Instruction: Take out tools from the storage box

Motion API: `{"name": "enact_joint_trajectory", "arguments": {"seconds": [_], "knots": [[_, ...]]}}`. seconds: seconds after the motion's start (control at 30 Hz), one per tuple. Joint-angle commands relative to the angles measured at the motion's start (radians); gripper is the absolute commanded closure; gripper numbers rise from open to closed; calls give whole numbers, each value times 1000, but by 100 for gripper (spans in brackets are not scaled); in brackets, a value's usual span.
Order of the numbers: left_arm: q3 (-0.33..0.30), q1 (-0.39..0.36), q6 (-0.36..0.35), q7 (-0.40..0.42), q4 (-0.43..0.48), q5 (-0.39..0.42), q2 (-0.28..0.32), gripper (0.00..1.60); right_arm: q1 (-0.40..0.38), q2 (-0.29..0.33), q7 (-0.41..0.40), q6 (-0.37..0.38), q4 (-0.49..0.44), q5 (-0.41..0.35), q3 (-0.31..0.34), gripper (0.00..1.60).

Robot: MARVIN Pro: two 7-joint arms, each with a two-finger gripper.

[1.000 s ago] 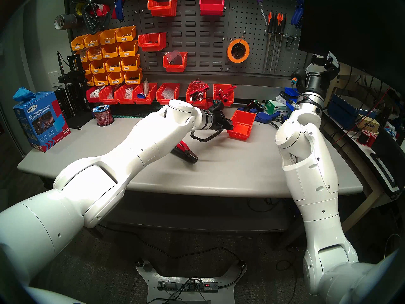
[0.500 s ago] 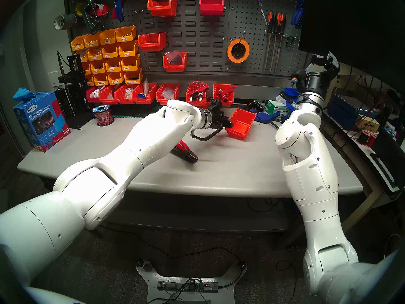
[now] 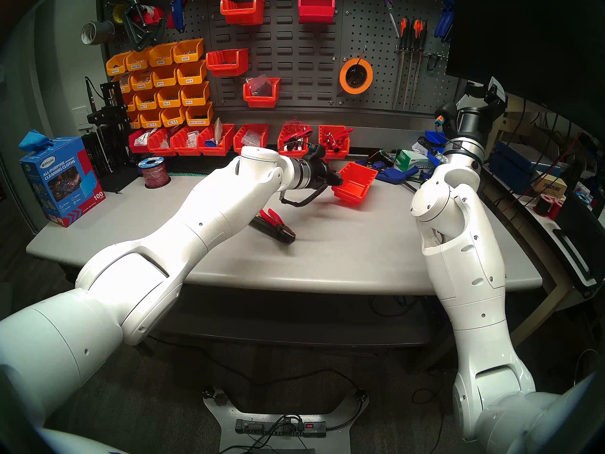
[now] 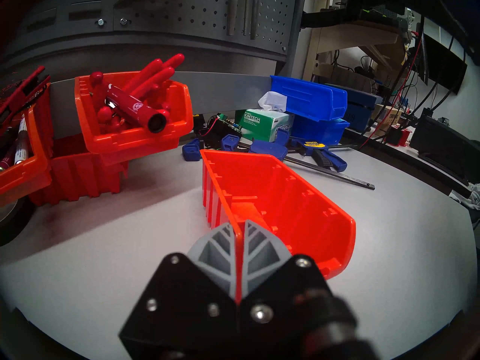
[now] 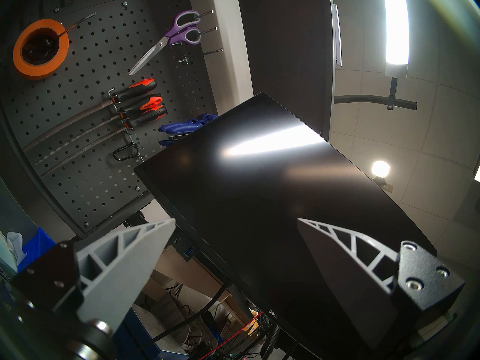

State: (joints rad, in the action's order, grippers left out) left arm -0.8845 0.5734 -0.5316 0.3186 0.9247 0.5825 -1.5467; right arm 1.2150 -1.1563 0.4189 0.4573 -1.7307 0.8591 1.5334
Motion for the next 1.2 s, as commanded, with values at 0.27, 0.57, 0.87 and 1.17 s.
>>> {"name": "enact_joint_trajectory", "arguments": {"seconds": [0.27,0.57,0.87,1.17], "knots": [[-23,-14,-11,27,58,20,22,160,-13,2,5,2,-9,6,1,0],[30,23,-27,69,127,-7,87,160,-13,2,6,2,-9,7,1,0],[55,69,-37,56,164,-31,126,160,-13,2,6,2,-9,7,1,0],[44,82,-57,34,162,-28,120,134,-13,2,6,2,-9,7,1,0]]}}
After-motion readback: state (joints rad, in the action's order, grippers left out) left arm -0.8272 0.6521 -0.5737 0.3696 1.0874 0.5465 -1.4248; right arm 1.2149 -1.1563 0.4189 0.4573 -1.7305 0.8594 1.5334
